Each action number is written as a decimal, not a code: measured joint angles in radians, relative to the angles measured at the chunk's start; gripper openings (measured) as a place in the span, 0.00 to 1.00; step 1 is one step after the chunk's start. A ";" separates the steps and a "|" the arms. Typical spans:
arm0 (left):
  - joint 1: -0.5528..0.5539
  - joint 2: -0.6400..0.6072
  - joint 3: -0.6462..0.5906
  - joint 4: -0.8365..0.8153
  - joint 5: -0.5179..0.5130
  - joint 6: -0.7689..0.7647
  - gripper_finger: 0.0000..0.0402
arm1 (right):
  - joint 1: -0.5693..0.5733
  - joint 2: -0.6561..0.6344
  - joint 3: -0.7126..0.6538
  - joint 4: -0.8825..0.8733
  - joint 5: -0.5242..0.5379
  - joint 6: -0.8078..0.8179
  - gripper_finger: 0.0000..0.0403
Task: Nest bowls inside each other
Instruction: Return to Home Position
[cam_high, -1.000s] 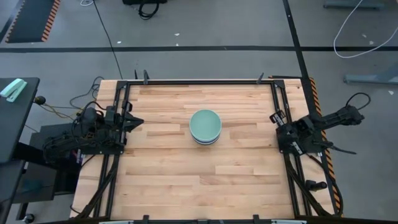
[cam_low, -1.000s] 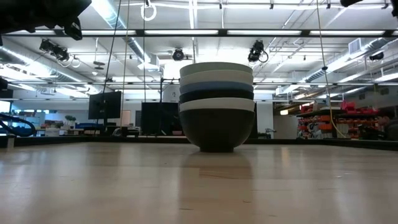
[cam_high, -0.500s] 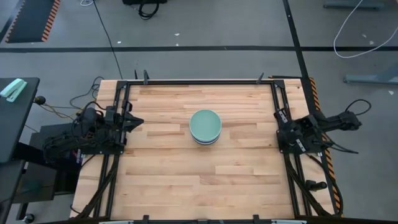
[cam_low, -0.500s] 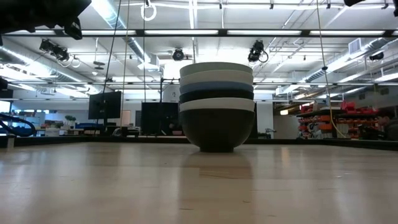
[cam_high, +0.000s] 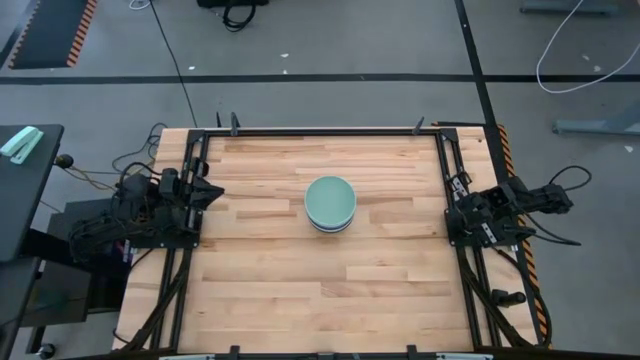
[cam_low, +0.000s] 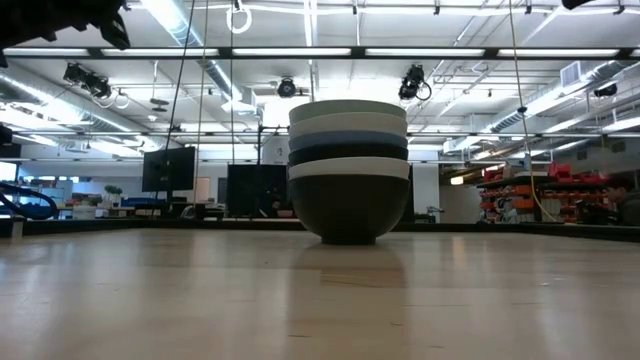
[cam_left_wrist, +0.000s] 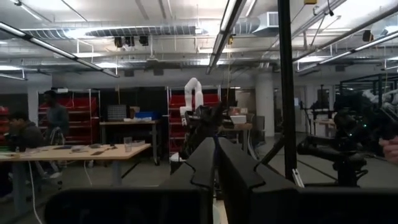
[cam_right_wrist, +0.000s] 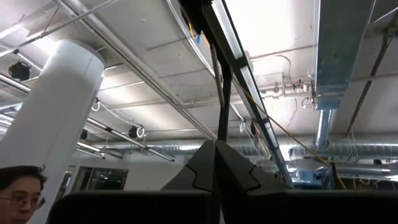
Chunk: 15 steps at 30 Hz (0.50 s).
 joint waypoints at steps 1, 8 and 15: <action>0.000 0.000 0.000 0.000 -0.004 0.000 0.06 | 0.000 0.000 0.000 -0.003 -0.001 0.002 0.04; 0.000 -0.001 0.000 -0.024 -0.042 -0.009 0.08 | 0.000 0.000 0.000 -0.091 -0.004 -0.001 0.04; 0.000 0.000 0.000 -0.118 -0.061 0.001 0.08 | 0.000 0.000 0.000 -0.208 -0.004 -0.003 0.04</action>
